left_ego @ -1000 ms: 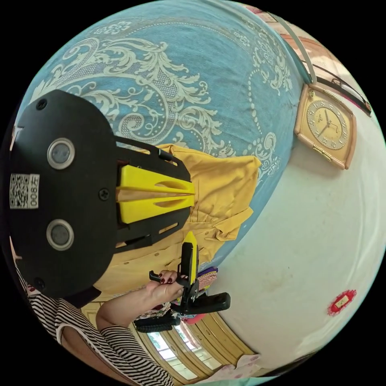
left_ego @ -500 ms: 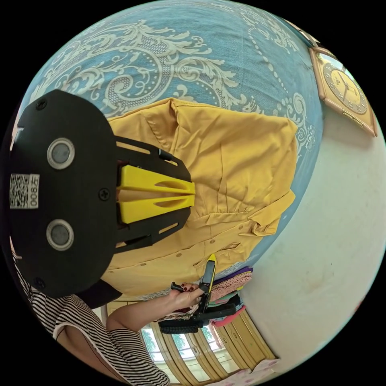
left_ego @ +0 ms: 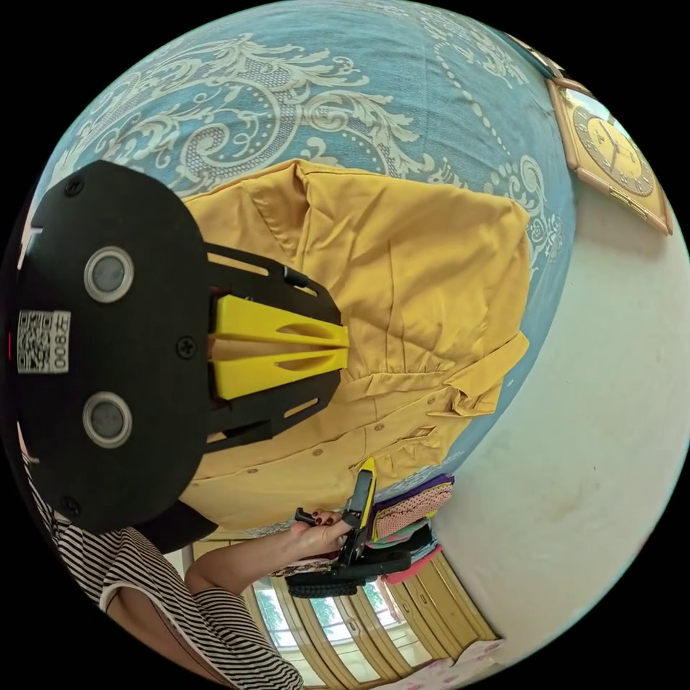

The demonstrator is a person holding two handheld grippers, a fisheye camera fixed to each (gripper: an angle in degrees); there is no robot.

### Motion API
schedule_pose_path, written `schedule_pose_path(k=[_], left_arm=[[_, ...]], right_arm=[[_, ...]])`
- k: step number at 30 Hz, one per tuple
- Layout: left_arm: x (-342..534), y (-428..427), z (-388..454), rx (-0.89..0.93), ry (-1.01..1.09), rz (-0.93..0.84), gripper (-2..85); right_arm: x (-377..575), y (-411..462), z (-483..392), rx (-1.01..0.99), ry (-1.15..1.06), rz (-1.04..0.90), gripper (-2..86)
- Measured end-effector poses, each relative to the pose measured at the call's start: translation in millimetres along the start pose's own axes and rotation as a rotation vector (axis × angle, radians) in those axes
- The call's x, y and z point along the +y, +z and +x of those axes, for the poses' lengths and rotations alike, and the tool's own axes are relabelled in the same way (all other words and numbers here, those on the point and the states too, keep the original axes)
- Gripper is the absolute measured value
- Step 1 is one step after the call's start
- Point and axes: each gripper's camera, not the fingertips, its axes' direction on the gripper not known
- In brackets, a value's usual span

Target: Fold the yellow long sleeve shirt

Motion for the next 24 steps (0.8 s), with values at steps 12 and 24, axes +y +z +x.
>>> schedule_pose_path(k=[12,24], left_arm=[[11.3,-39.9,35.4,0.028,0.003,0.082,0.4],[63.7,-121.2,84.2,-0.084,0.03,0.165,0.4]], right_arm=[[47.4,4.3,23.5,-0.133,0.023,0.048,0.1],[107.3,-5.4,31.7,-0.144,0.051,0.098,0.2]])
